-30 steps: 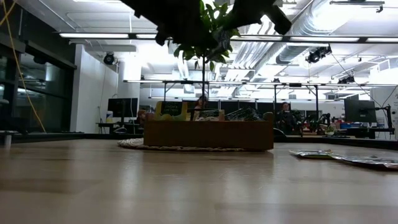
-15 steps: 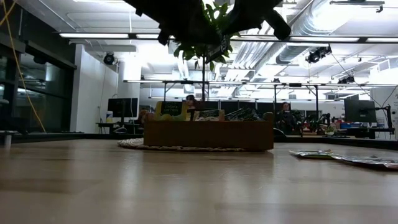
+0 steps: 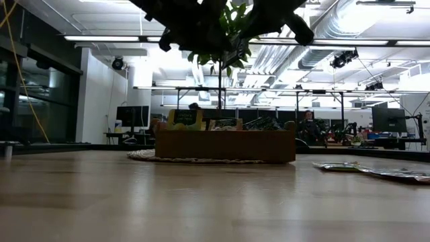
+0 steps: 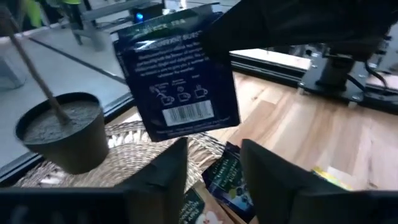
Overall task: Pick & Place Tea
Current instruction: Put the violet tea bag into the right section of the wooden organizer, then put the green tea bag into the left section of the wooden organizer
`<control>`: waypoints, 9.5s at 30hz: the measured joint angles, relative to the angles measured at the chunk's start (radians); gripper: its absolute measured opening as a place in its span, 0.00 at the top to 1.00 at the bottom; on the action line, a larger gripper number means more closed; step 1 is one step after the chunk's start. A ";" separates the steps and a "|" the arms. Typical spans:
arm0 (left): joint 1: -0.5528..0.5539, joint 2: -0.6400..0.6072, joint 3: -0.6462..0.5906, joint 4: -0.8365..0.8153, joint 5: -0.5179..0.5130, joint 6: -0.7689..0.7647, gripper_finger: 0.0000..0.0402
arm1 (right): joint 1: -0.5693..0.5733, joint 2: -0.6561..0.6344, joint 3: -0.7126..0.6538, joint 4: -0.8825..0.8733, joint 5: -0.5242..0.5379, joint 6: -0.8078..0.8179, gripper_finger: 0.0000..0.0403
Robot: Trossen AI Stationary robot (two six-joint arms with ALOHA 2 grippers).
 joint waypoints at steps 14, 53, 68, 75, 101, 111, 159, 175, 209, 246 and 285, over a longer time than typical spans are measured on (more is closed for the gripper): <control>0.006 0.080 0.001 0.042 -0.042 -0.006 0.39 | -0.071 0.001 0.000 0.106 -0.082 -0.029 1.00; 0.065 0.085 0.000 0.176 -0.158 0.176 0.39 | -0.130 0.050 -0.002 0.129 -0.101 0.057 1.00; 0.091 0.085 0.000 0.190 -0.152 0.161 0.39 | -0.131 0.049 -0.001 0.180 -0.108 0.050 1.00; 0.092 0.111 0.010 0.196 -0.153 0.156 0.39 | -0.130 0.049 -0.001 0.206 -0.115 0.050 1.00; 0.091 0.196 0.159 0.056 -0.293 0.163 0.41 | -0.119 0.047 0.000 0.194 -0.116 0.030 1.00; 0.089 0.196 0.159 0.053 -0.297 0.153 0.69 | -0.120 0.047 0.000 0.193 -0.123 0.023 1.00; 0.045 0.184 0.159 -0.096 -0.010 0.093 1.00 | -0.261 -0.132 0.000 -0.123 -0.774 -0.686 0.63; 0.045 0.183 0.159 0.028 0.253 0.183 1.00 | -0.259 -0.249 0.000 -0.437 -0.913 -0.912 0.62; 0.045 0.182 0.160 0.064 0.243 0.182 0.80 | -0.259 -0.249 0.000 -0.479 -0.911 -0.946 1.00; 0.045 -0.056 0.156 -0.580 0.084 0.077 0.66 | -0.286 0.047 0.000 -0.505 -0.865 -0.803 1.00; 0.045 -0.098 0.159 -0.606 0.111 0.021 0.66 | -0.338 0.090 0.000 -0.524 -0.867 -0.728 0.77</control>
